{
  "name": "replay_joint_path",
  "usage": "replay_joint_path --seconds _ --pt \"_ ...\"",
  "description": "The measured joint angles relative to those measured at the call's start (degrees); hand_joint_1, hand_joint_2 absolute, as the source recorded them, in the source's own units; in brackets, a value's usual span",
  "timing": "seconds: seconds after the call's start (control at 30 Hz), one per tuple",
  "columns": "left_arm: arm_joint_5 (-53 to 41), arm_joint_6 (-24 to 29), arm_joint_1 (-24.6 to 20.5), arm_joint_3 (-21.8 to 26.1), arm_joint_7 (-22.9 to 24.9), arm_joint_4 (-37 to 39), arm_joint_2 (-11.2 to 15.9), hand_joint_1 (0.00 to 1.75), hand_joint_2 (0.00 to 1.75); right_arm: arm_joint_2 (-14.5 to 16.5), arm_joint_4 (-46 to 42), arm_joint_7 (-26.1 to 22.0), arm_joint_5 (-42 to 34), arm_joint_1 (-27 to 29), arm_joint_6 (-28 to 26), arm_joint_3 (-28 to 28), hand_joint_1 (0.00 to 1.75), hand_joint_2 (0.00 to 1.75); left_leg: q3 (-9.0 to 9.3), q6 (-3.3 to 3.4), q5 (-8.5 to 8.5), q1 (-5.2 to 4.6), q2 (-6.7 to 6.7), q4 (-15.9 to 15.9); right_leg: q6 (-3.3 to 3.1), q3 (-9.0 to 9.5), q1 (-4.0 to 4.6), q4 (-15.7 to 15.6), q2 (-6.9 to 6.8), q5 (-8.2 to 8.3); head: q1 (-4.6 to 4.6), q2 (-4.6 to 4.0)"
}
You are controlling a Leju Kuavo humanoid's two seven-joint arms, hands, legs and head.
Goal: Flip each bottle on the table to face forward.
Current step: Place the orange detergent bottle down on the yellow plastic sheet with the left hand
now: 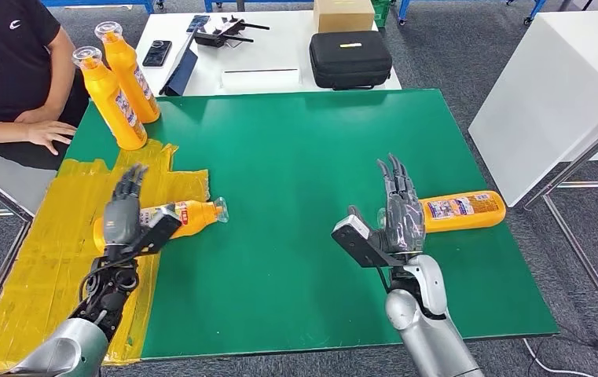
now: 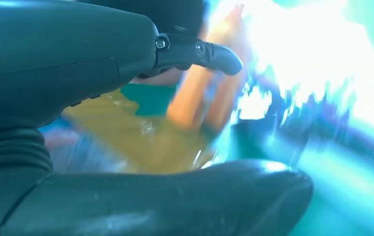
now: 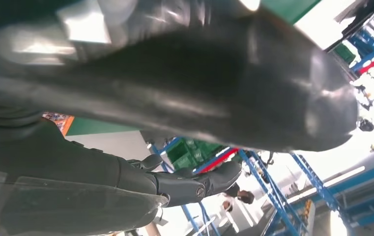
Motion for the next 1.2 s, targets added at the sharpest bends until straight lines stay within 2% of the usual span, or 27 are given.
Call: replay_joint_path --seconds 0.07,0.13,0.23,0.4,0.6,0.7,0.83,0.93,1.07,1.2 --pt "13.0 -3.6 1.1 2.1 -2.9 -6.5 -0.3 0.00 0.00 -1.4 -1.2 -1.8 -2.3 0.6 2.3 -1.4 0.00 1.75 -0.05 0.00 -0.01 0.00 0.00 0.0 0.00 -0.06 0.00 0.0 -0.01 0.00 -0.02 0.00" --pt "21.0 -7.2 2.5 3.4 -3.6 -12.9 -0.8 0.00 0.00 -3.6 -3.0 -4.1 -5.4 1.8 5.5 -3.7 0.00 1.75 -0.12 0.01 -0.01 -0.01 -0.11 0.0 0.01 -0.08 -0.01 0.0 -0.11 -0.01 -0.01 0.00" --pt "26.5 -10.3 4.9 4.0 -3.6 -20.7 -1.4 0.00 0.00 -7.5 -6.7 -7.1 -8.3 5.3 12.2 -9.2 0.00 1.75 -0.24 0.05 -0.04 -0.05 -0.33 0.0 0.04 -0.09 -0.04 0.0 -0.29 -0.04 0.01 0.00" --pt "29.0 -11.2 9.4 4.1 -4.0 -29.6 -2.3 0.00 0.00 -12.8 -12.3 -10.3 -7.6 12.7 20.3 -20.3 0.00 1.75 -0.36 0.21 -0.17 -0.22 -0.42 0.0 0.17 -0.18 -0.21 -0.1 -0.32 -0.12 0.01 0.00" --pt "29.5 -11.7 12.4 4.1 -4.0 -35.7 -3.1 0.00 0.00 -16.6 -15.8 -10.4 -4.7 17.6 27.0 -31.6 0.00 1.75 -0.38 0.25 -0.21 -0.24 -0.42 0.0 0.21 -0.22 -0.22 -0.1 -0.31 -0.14 -0.01 0.00" --pt "29.6 -11.8 13.1 4.2 -4.0 -37.2 -3.3 0.00 0.00 -17.6 -16.5 -10.5 -4.4 18.7 27.8 -35.2 0.00 1.75 -0.39 0.26 -0.20 -0.23 -0.38 0.0 0.22 -0.22 -0.22 -0.1 -0.30 -0.14 -0.01 0.00" --pt "29.8 -12.1 13.6 4.2 -3.9 -38.3 -3.7 0.00 0.00 -18.5 -16.9 -9.9 -2.2 19.3 28.5 -37.4 0.00 1.75 -0.36 0.26 -0.19 -0.24 -0.34 0.0 0.23 -0.22 -0.23 -0.1 -0.28 -0.13 -0.03 0.00" --pt "30.4 -12.9 14.6 4.2 -3.6 -39.3 -4.0 0.00 0.00 -20.4 -15.8 -9.7 1.1 19.0 28.7 -39.0 0.00 1.75 -0.40 0.27 -0.19 -0.25 -0.34 0.0 0.23 -0.21 -0.24 -0.1 -0.28 -0.13 -0.01 0.00" --pt "30.9 -13.7 15.4 4.1 -3.5 -40.1 -4.5 0.00 0.00 -22.6 -10.8 -9.8 6.6 15.5 27.0 -39.2 0.00 1.75 -0.40 0.30 -0.18 -0.31 -0.21 0.0 0.29 -0.23 -0.29 -0.1 -0.23 -0.09 -0.02 0.00" --pt "31.2 -14.2 16.3 4.1 -3.5 -41.1 -5.1 0.00 0.00 -23.2 -4.2 -8.5 13.0 10.5 23.1 -36.4 0.00 1.75 -0.42 0.35 -0.14 -0.33 -0.11 0.0 0.36 -0.23 -0.31 -0.1 -0.15 -0.04 -0.02 0.00"
